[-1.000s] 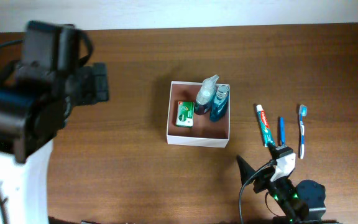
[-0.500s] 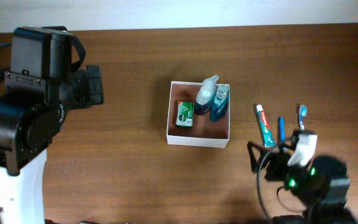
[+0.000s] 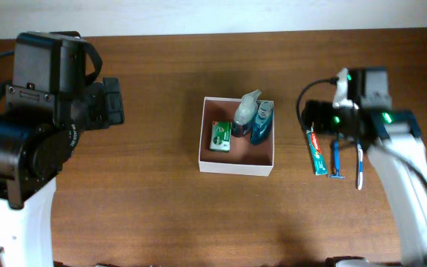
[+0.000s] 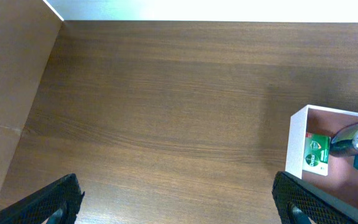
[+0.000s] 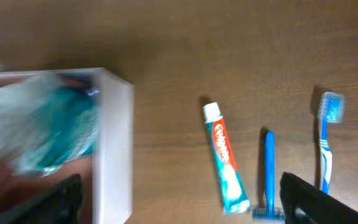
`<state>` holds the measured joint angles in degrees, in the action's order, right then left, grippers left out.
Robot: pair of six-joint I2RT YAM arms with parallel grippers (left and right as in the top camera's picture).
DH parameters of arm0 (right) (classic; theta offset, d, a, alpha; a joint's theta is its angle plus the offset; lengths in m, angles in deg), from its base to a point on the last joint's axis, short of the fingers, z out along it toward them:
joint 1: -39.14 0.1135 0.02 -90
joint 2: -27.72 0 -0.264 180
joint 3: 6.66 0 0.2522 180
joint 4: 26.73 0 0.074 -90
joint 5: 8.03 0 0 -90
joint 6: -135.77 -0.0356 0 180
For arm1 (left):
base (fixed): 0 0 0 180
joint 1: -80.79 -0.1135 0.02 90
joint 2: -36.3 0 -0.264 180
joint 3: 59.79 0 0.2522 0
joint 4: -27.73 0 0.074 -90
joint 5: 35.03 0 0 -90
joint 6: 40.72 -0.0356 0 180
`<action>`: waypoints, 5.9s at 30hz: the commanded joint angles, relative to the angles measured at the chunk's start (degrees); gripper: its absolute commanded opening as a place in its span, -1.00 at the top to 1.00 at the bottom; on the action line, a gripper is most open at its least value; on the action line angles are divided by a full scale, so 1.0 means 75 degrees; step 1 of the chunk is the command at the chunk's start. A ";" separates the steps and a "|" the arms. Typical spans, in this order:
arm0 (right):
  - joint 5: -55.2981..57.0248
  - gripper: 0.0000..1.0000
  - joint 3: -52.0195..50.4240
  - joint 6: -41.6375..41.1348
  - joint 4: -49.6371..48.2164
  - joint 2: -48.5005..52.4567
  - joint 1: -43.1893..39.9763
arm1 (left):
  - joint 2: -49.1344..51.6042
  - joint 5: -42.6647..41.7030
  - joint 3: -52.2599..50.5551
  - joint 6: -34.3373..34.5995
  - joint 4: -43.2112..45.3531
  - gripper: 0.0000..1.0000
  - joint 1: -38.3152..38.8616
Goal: Pack container
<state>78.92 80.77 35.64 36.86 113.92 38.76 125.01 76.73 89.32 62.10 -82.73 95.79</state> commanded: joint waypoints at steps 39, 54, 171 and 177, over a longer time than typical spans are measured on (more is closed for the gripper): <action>0.0181 0.84 -0.0020 0.0090 0.0627 0.3381 -0.0504 | -0.0029 0.0134 0.0061 -0.0125 0.0003 -0.99 -0.0038; -0.1539 0.92 0.1457 0.0466 0.2104 -0.0070 0.1268 | -0.0029 0.0134 0.0061 -0.0125 0.0003 -0.99 -0.0038; -0.0635 0.92 0.1437 0.5537 0.1629 0.0449 0.3963 | -0.0029 0.0134 0.0061 -0.0125 0.0003 -0.99 -0.0035; -0.0711 0.92 0.1437 0.7032 0.0455 0.1119 0.4033 | -0.0029 0.0134 0.0061 -0.0125 0.0003 -0.99 -0.0038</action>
<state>72.82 91.33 78.06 42.08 119.80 68.97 125.01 76.73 89.32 62.07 -82.69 95.79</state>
